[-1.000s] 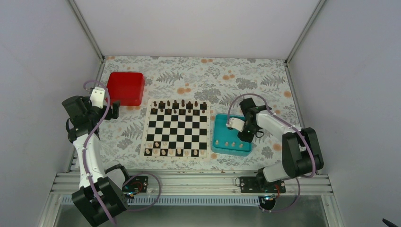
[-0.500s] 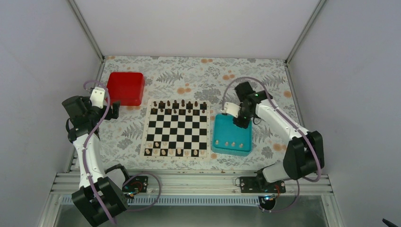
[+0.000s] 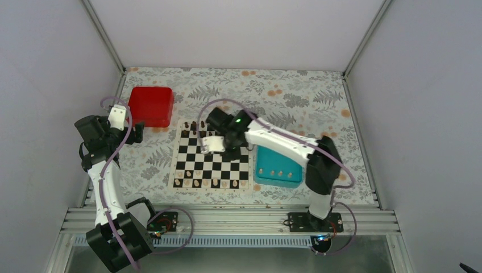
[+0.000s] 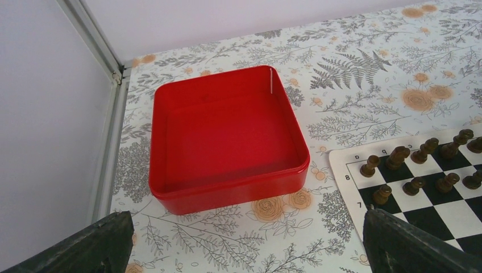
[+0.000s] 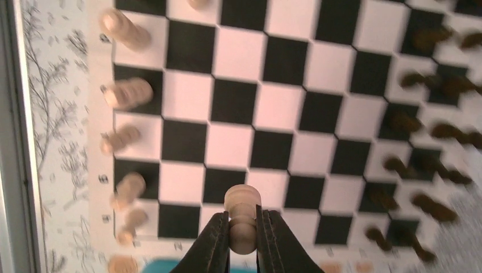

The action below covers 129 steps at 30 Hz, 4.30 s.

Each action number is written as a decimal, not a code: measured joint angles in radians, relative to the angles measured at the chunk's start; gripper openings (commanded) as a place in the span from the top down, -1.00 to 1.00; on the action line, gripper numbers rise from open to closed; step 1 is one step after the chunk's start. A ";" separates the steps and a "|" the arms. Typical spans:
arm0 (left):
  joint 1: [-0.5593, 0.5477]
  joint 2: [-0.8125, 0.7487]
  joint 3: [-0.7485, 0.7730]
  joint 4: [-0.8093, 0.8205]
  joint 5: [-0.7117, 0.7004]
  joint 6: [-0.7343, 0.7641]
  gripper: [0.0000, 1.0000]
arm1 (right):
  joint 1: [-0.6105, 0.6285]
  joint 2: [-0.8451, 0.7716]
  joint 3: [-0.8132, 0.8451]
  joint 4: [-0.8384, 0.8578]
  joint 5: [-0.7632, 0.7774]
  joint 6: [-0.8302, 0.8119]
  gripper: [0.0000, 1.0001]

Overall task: Set up the chess pieces on the board
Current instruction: Place the chess piece on the chessboard, then adjust the storage box at the center of the board.

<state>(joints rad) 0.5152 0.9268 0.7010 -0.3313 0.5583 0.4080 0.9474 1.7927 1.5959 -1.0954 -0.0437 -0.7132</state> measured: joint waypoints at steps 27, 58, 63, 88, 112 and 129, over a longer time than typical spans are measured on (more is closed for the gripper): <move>0.007 0.003 0.000 0.000 0.004 0.001 -1.00 | 0.204 0.406 0.196 0.048 -0.004 0.008 0.81; 0.027 -0.005 0.000 0.000 0.022 0.001 -1.00 | 0.060 0.072 0.130 0.074 0.063 0.038 0.40; 0.030 -0.006 0.000 0.000 0.023 0.002 -1.00 | -0.201 -0.206 -0.120 0.123 0.063 0.039 0.91; 0.062 0.044 0.165 -0.141 0.084 0.108 -1.00 | -0.983 -0.227 -0.600 0.414 -0.145 -0.181 0.92; -0.518 0.275 0.511 -0.274 -0.144 0.179 -1.00 | -0.946 -0.368 -0.590 0.294 -0.201 -0.195 0.92; -0.985 0.636 0.755 -0.266 -0.401 0.192 -1.00 | -0.875 -0.419 -0.702 0.214 -0.135 -0.053 0.92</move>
<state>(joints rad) -0.4702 1.5623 1.4559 -0.5976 0.1574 0.5999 0.0723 1.3739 0.8936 -0.8814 -0.1787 -0.7666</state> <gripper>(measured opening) 0.999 0.041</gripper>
